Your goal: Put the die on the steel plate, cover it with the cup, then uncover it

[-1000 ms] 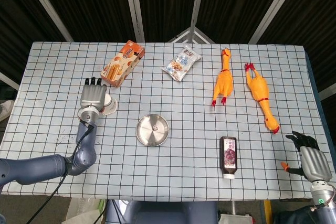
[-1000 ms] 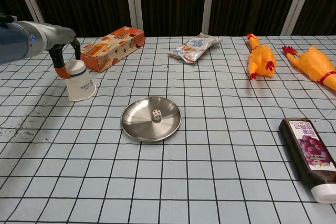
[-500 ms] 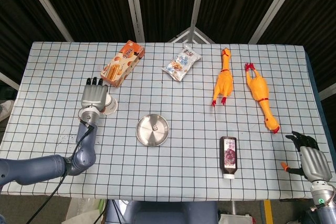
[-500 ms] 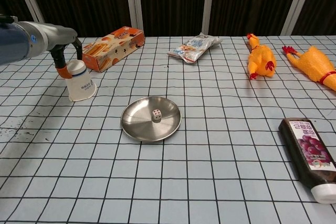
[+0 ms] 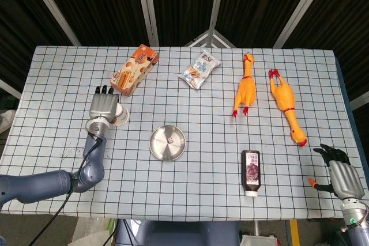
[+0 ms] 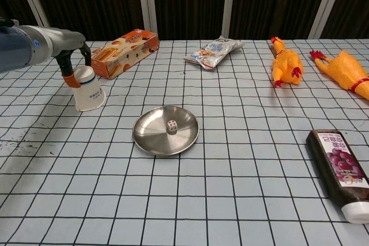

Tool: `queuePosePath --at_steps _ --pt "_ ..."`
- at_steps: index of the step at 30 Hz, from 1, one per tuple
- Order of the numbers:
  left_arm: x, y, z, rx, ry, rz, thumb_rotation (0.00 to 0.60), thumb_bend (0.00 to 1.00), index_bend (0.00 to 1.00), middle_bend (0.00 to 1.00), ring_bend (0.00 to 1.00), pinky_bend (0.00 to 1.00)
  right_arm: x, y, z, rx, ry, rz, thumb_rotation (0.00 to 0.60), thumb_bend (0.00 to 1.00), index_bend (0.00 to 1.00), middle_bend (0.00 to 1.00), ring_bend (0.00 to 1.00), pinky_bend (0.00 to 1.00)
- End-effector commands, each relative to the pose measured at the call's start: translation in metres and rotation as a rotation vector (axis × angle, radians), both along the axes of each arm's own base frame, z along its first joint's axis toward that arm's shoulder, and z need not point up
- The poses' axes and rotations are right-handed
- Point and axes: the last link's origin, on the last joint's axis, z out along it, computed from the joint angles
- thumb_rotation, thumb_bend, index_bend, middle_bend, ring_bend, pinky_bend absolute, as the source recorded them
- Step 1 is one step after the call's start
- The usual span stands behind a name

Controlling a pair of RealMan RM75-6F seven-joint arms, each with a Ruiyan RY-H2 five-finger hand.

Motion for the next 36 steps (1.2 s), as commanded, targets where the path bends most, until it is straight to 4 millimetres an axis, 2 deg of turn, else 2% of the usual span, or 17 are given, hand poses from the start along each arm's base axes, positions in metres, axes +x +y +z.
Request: queuePosePath --at_steps 1,9,13,20,29,36 --pt "0.001 0.0 0.002 0.002 -0.025 -0.005 0.6 0.47 0.35 0.11 0.0 0.0 0.0 0.0 0.0 0.0 0.0 0.0 0.6 0.23 0.21 0.11 0.1 0.0" --pt "0.022 -0.005 0.015 -0.014 -0.152 -0.026 0.6 0.47 0.36 0.12 0.0 0.0 0.0 -0.001 -0.001 0.005 0.001 -0.003 0.6 0.23 0.21 0.11 0.1 0.0" --pt "0.05 -0.012 0.029 -0.01 -0.177 -0.076 0.6 0.47 0.38 0.13 0.0 0.0 0.0 0.0 -0.001 0.003 0.001 -0.003 0.6 0.23 0.21 0.11 0.1 0.0" --pt "0.082 -0.025 0.038 -0.029 -0.162 -0.12 0.6 0.47 0.38 0.13 0.0 0.0 0.002 0.0 0.0 -0.004 -0.001 0.005 0.6 0.23 0.21 0.11 0.1 0.0" --pt "0.095 -0.037 0.02 -0.142 -0.12 -0.16 0.6 0.47 0.39 0.13 0.0 0.0 0.001 0.001 0.001 -0.007 0.002 0.001 0.6 0.23 0.21 0.11 0.1 0.0" --pt "0.104 -0.037 -0.01 -0.21 -0.131 -0.235 0.6 0.47 0.4 0.13 0.0 0.0 -0.002 0.0 -0.001 0.004 0.009 -0.011 0.6 0.23 0.21 0.11 0.1 0.0"
